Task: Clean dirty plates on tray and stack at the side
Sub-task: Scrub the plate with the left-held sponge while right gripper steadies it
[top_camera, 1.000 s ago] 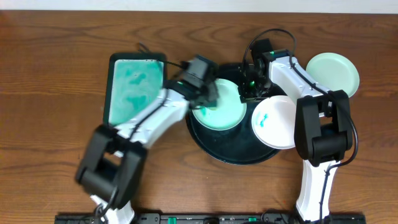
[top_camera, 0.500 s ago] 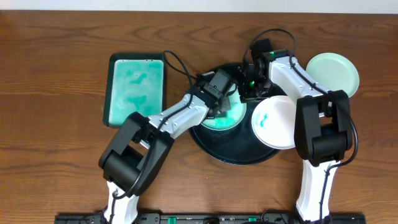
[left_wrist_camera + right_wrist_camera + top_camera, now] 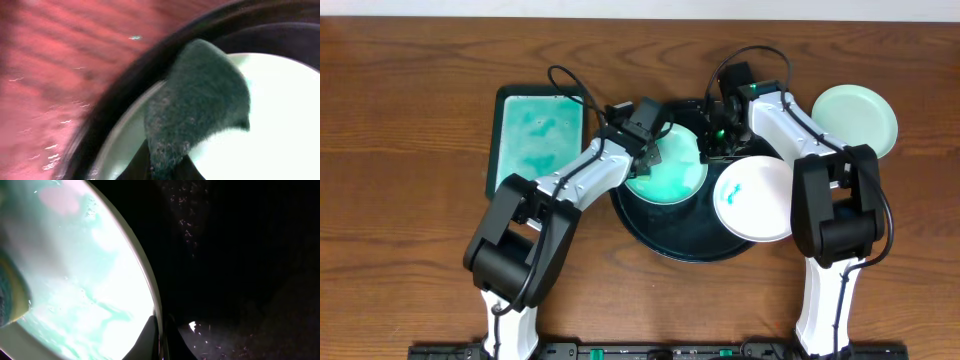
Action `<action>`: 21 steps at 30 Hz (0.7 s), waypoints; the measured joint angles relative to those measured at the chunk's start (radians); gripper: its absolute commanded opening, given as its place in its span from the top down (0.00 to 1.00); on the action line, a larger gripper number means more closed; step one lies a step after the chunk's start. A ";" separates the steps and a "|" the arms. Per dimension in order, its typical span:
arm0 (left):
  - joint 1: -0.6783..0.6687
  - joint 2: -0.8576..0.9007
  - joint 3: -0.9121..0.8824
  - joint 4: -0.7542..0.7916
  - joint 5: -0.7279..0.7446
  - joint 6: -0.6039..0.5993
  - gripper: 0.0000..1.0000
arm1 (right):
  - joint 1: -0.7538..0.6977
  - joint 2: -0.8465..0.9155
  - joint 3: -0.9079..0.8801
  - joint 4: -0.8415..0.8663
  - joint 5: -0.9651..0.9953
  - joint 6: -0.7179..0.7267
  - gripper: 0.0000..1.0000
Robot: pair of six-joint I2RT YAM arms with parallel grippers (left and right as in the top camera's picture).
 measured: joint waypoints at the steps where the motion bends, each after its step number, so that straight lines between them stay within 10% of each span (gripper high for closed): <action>1: 0.006 -0.004 -0.002 0.023 0.047 0.007 0.93 | 0.000 0.000 0.000 0.000 -0.001 0.000 0.99; 9: 0.014 -0.016 -0.003 0.110 0.319 0.014 0.93 | 0.000 0.000 0.000 -0.001 -0.002 0.001 0.99; 21: 0.000 0.006 -0.030 0.077 0.110 0.049 0.93 | 0.000 0.000 0.000 -0.008 -0.002 0.001 0.99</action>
